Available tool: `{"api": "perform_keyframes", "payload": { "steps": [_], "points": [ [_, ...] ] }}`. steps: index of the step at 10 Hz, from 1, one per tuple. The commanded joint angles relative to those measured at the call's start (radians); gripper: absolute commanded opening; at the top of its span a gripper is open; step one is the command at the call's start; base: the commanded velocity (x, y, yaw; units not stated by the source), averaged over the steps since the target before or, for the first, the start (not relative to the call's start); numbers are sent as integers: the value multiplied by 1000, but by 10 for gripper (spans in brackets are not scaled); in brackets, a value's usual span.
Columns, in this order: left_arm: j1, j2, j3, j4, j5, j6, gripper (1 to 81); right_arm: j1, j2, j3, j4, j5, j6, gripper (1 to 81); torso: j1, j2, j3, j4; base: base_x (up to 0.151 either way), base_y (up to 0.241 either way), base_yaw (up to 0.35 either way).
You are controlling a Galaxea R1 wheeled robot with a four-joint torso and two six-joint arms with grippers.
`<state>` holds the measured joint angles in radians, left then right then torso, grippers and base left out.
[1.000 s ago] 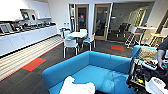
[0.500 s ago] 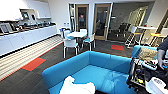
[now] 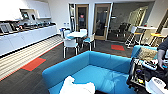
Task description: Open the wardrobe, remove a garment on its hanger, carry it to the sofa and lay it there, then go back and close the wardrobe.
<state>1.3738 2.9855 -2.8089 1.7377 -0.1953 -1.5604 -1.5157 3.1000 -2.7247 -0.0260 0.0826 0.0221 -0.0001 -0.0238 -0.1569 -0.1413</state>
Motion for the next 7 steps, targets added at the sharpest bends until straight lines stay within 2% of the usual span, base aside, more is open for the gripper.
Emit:
{"api": "perform_keyframes", "payload": {
  "steps": [1,4,7],
  "points": [
    [-51,-16,-3,11,30,0,811,30,5,4,-2,-56,-2,811,0,0,0,0,0,0,0],
    [-48,-23,-3,11,28,0,811,27,7,4,-2,-55,-2,811,0,0,0,0,0,0,32],
    [-48,-22,0,13,30,0,811,27,7,4,-2,-56,-2,811,0,0,0,0,0,0,252]
  ]
}}
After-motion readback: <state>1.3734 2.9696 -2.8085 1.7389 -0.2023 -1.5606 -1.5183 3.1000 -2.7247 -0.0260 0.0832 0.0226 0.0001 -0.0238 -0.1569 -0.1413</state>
